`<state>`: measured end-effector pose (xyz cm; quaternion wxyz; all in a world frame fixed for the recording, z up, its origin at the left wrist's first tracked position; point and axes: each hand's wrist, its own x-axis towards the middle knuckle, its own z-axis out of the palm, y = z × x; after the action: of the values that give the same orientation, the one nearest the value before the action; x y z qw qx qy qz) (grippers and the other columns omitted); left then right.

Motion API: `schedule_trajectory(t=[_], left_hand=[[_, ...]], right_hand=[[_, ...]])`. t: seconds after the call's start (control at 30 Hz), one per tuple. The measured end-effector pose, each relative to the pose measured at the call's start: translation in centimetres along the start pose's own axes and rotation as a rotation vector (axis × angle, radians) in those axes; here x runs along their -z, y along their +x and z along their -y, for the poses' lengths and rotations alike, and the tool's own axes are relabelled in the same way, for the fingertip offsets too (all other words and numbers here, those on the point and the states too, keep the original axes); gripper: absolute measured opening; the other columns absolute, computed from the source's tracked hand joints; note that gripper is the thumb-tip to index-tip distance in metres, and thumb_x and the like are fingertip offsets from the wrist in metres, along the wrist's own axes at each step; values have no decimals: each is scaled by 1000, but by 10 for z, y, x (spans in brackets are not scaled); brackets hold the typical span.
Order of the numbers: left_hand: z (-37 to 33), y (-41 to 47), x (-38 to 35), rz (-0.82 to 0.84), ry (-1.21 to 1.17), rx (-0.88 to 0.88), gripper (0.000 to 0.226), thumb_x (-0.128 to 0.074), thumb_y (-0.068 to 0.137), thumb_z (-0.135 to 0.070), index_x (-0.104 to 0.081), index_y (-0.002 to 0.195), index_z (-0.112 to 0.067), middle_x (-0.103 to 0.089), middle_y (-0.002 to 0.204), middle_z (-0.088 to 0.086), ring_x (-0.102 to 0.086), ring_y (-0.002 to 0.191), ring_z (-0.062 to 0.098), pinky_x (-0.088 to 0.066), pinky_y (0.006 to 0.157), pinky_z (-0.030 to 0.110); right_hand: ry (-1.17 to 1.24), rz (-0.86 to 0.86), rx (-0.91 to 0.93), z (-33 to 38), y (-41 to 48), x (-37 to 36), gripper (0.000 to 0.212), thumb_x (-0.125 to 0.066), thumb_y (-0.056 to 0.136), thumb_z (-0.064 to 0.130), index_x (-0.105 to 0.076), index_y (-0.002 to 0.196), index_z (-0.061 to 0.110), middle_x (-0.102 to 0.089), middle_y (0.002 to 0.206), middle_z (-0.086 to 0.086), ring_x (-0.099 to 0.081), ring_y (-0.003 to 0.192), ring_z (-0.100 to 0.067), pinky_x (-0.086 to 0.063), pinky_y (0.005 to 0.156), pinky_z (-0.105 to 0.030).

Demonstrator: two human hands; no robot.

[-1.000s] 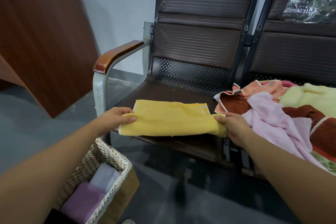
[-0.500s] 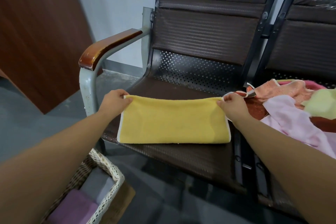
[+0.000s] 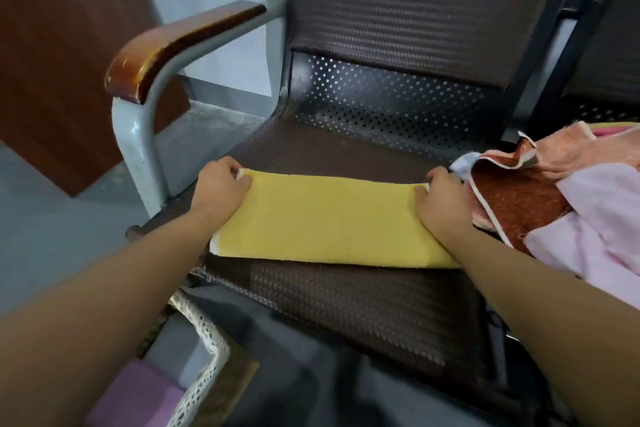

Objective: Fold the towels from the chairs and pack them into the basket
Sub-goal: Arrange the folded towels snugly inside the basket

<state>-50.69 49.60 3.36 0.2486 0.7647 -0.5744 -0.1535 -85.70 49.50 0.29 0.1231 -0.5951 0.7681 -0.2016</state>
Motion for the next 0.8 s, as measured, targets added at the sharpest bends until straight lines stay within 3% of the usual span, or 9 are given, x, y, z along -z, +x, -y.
schedule_trajectory(t=[0.1,0.2,0.23,0.3,0.4,0.53,0.6,0.7,0.8], left_hand=[[-5,-5,10,72,59,82,34,-67,91,-31,-57,113,-6,-63,106,13,-57,91,25,-41,71,33],[-17,-18,20,231,164,174,47,-68,89,-43,-57,105,0,-65,107,20,-61,86,30,-37,61,33],[-21,-25,23,281,185,180,45,-67,90,-45,-55,98,-2,-64,102,18,-58,82,28,-38,61,32],[-27,-38,29,357,215,186,44,-67,90,-46,-54,101,-5,-61,105,14,-52,86,26,-41,71,33],[-24,-50,36,399,120,236,54,-70,90,-39,-56,123,0,-59,125,16,-57,103,30,-41,77,33],[-13,-56,44,348,-110,215,31,-69,90,-31,-65,103,-3,-69,110,15,-64,93,29,-52,81,41],[-14,-59,49,297,-169,163,26,-67,90,-29,-65,100,-5,-69,104,15,-65,94,31,-51,86,44],[-26,-62,54,266,-186,88,29,-65,89,-26,-63,103,0,-65,97,12,-63,90,28,-46,73,36],[-48,-65,56,265,-131,-31,19,-64,87,-22,-59,99,-8,-58,85,3,-56,78,20,-40,60,31]], right_hand=[[-105,-50,145,25,-17,13,36,-53,98,24,-52,129,5,-50,128,-17,-48,121,-36,-40,99,-46],[-43,167,323,58,-49,16,44,-48,101,33,-46,139,11,-44,139,-10,-42,130,-29,-38,108,-42],[-50,246,352,68,-61,13,49,-47,101,37,-43,144,12,-40,146,-10,-39,135,-29,-36,112,-42],[-88,355,384,86,-83,5,59,-42,102,46,-34,152,15,-29,159,-11,-30,145,-29,-28,118,-43],[-178,470,425,95,-106,-7,63,-33,104,51,-21,158,22,-12,166,-13,-14,152,-29,-13,123,-47],[-236,502,442,90,-117,-17,60,-18,106,52,-11,160,28,0,168,-9,1,155,-25,0,125,-47],[-241,510,445,91,-119,-18,60,-16,106,52,-9,160,28,1,168,-8,2,155,-24,1,125,-46],[-211,523,440,94,-120,-17,59,-20,106,51,-14,160,27,-3,168,-8,-2,155,-24,-1,125,-45],[99,537,270,103,-114,-4,52,-31,107,43,-37,153,19,-28,163,-6,-26,149,-24,-19,120,-37]])
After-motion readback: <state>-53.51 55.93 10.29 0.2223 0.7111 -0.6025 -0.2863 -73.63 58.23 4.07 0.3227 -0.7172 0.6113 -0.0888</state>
